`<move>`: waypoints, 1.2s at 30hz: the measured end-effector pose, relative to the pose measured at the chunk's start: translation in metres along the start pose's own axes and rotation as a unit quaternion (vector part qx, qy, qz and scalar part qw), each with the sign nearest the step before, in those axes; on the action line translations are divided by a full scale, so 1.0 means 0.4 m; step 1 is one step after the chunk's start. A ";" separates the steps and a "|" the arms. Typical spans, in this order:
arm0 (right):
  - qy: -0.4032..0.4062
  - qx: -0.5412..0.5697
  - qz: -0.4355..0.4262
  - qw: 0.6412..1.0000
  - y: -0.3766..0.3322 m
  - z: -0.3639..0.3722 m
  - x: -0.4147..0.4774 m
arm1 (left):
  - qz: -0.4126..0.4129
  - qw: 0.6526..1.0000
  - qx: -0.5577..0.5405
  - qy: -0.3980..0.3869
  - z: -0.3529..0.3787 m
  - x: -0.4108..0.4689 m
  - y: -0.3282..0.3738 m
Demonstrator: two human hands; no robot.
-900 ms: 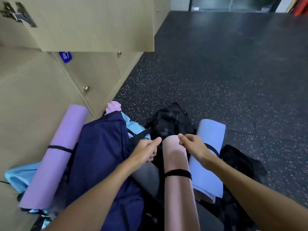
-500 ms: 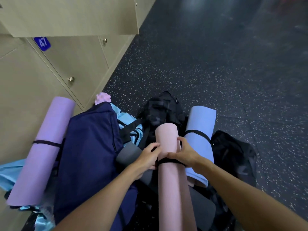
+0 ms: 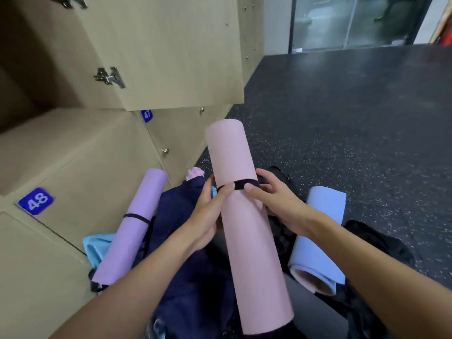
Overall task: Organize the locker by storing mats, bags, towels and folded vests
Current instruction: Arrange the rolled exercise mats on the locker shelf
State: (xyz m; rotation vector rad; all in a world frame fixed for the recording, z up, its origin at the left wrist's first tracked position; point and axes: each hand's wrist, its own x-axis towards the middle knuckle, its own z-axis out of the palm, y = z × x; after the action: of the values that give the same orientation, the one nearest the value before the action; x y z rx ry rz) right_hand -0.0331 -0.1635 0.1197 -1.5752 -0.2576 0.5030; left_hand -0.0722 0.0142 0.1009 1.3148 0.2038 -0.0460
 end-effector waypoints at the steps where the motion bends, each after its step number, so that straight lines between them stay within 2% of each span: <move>1: -0.032 -0.023 0.003 0.999 -0.025 0.011 -0.018 | 0.022 0.999 -0.002 0.029 -0.011 -0.011 0.042; 4: -0.128 -0.082 0.007 0.988 -0.100 0.048 -0.061 | 0.083 0.987 -0.022 0.133 -0.043 -0.042 0.180; 6: -0.144 -0.110 -0.011 0.983 -0.146 0.083 -0.066 | 0.112 0.976 -0.039 0.183 -0.072 -0.065 0.261; 8: -0.113 -0.120 -0.044 0.985 -0.188 0.129 -0.048 | 0.128 0.972 -0.038 0.191 -0.102 -0.090 0.310; 11: -0.088 -0.093 -0.085 0.988 -0.246 0.198 0.008 | 0.136 0.978 0.000 0.159 -0.137 -0.120 0.343; 14: -0.114 -0.103 -0.106 0.982 -0.293 0.255 0.069 | 0.150 0.974 -0.007 0.170 -0.207 -0.108 0.366; 19: -0.186 -0.135 -0.103 0.968 -0.330 0.340 0.169 | 0.188 0.950 -0.026 0.248 -0.367 -0.026 0.459; 23: -0.136 -0.133 -0.138 0.972 -0.354 0.440 0.302 | 0.188 0.949 0.008 0.252 -0.480 0.044 0.508; 25: -0.119 -0.122 -0.156 0.973 -0.371 0.488 0.374 | 0.193 0.942 0.070 0.266 -0.549 0.075 0.525; 28: -0.086 -0.132 -0.170 0.973 -0.393 0.550 0.478 | 0.170 0.900 0.235 0.326 -0.658 0.115 0.531; 30: -0.075 -0.150 -0.167 0.972 -0.394 0.588 0.545 | 0.120 0.864 0.337 0.354 -0.729 0.138 0.516; 31: -0.071 -0.156 -0.165 0.971 -0.392 0.607 0.574 | 0.086 0.836 0.403 0.362 -0.759 0.148 0.508; 34: -0.056 -0.156 -0.178 0.970 -0.389 0.653 0.649 | 0.015 0.706 0.618 0.346 -0.816 0.167 0.494; 36: -0.044 -0.148 -0.194 0.969 -0.389 0.677 0.700 | 0.013 0.664 0.676 0.319 -0.831 0.183 0.490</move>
State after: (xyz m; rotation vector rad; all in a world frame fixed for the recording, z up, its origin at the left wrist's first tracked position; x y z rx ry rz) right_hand 0.1073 0.2166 0.2283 -1.7380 -0.7196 0.2336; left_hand -0.0121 0.3904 0.1963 2.8269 0.8712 0.3773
